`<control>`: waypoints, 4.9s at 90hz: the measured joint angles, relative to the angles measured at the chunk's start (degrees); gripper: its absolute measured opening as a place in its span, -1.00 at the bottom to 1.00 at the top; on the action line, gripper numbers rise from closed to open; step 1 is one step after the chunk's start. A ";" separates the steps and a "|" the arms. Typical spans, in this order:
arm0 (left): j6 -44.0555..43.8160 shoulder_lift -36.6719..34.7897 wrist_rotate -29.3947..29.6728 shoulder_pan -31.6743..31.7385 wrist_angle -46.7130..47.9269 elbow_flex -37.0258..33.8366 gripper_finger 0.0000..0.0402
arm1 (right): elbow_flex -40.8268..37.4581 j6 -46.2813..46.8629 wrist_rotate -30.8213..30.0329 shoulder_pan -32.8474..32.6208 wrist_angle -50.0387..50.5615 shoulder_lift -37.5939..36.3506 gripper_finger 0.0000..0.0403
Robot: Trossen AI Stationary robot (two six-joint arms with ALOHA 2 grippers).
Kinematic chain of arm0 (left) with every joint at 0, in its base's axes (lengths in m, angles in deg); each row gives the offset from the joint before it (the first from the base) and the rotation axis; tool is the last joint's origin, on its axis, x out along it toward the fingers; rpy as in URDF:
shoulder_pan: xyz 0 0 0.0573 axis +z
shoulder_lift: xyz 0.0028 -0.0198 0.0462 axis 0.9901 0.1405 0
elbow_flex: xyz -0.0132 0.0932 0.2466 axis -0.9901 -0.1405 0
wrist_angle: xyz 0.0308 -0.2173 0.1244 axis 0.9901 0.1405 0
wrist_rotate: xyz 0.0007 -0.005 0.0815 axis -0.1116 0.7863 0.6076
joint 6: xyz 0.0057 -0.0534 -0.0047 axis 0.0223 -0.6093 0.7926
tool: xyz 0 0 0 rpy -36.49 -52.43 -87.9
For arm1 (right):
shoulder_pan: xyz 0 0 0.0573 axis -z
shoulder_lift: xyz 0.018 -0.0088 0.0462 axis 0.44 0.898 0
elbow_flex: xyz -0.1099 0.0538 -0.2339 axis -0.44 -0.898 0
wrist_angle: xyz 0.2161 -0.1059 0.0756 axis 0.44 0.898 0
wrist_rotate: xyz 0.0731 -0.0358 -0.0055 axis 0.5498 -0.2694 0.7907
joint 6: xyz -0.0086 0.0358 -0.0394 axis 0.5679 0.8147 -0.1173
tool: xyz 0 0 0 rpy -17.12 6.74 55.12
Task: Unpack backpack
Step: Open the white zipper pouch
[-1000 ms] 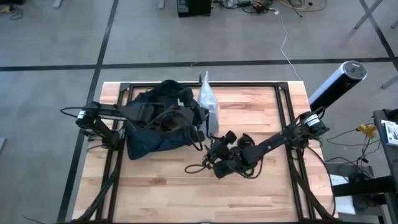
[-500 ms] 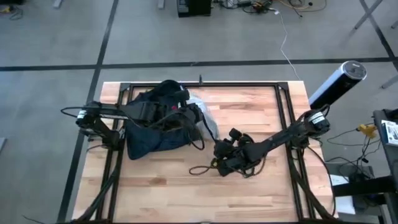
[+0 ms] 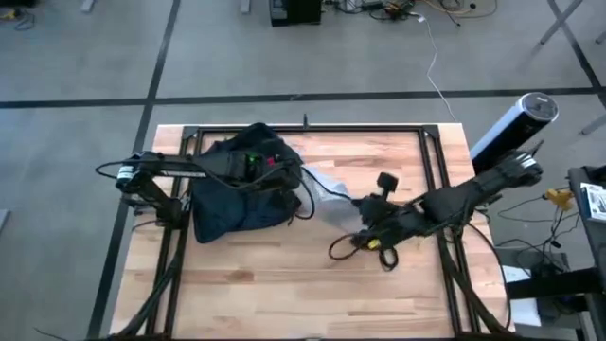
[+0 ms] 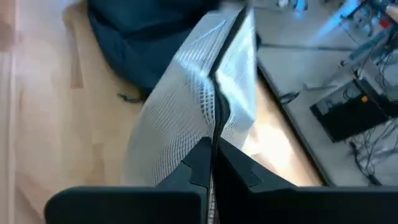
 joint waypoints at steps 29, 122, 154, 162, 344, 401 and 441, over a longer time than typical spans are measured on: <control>2.01 -5.21 -5.59 -0.06 3.05 -0.03 -0.46 | -4.57 -9.46 0.89 0.29 3.42 -0.79 -1.00; 15.47 14.80 -39.59 4.42 -50.99 -4.52 0.22 | -7.75 -9.34 2.58 -3.62 4.70 -0.77 -1.00; 14.28 21.01 -42.33 5.15 -56.51 -4.50 -0.26 | -9.45 -11.68 5.19 -3.58 1.85 -0.70 -1.00; 14.16 21.53 -42.31 5.12 -56.51 -4.45 -0.63 | -9.47 -12.54 5.34 -3.58 1.55 -0.68 -1.00; 20.17 4.46 -36.73 5.52 -35.45 -4.49 -0.84 | -15.65 -11.34 -0.79 -3.47 -16.15 -7.03 -0.99; 23.45 12.43 -48.60 5.63 -53.08 -4.50 0.04 | -15.68 -22.07 -3.27 -3.32 -17.21 -1.40 -1.00; 23.25 16.20 -47.34 5.74 -54.23 -4.50 -0.32 | -15.70 -22.25 -4.29 -3.32 -17.05 -1.40 -1.00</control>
